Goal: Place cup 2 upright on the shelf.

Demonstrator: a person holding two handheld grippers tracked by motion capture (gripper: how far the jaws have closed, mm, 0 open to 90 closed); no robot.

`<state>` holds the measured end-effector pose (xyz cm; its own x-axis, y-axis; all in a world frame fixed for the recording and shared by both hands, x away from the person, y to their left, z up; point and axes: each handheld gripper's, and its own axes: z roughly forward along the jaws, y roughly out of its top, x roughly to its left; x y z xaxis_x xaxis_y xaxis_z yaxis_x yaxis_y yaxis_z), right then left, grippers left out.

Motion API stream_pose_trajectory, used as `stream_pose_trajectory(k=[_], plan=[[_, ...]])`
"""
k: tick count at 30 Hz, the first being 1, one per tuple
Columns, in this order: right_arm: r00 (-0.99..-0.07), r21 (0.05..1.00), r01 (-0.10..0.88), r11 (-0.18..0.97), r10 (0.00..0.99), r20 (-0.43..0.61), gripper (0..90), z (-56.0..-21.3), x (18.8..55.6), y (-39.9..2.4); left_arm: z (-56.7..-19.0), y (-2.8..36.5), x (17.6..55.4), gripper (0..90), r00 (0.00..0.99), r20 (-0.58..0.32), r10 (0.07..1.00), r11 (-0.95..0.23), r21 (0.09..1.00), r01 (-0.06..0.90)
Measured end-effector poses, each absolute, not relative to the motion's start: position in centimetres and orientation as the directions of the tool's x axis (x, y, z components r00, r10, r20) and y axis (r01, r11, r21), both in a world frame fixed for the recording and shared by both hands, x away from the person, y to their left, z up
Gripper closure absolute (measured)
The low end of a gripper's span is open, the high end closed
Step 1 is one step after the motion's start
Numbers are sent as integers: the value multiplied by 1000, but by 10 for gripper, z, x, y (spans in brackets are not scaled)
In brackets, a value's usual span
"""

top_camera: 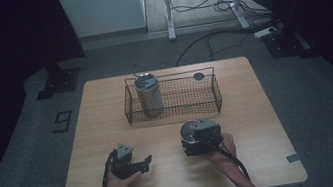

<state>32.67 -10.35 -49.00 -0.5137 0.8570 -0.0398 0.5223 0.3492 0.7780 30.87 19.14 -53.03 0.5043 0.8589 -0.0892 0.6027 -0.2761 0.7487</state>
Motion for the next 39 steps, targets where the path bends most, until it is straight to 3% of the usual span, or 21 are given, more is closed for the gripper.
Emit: stream_pose_trajectory(k=[39], plan=[[-547, 821, 464, 331, 837, -28, 64, -457, 320, -122, -531, 192, 309, 101, 504, -99, 858, -271, 747, 607]])
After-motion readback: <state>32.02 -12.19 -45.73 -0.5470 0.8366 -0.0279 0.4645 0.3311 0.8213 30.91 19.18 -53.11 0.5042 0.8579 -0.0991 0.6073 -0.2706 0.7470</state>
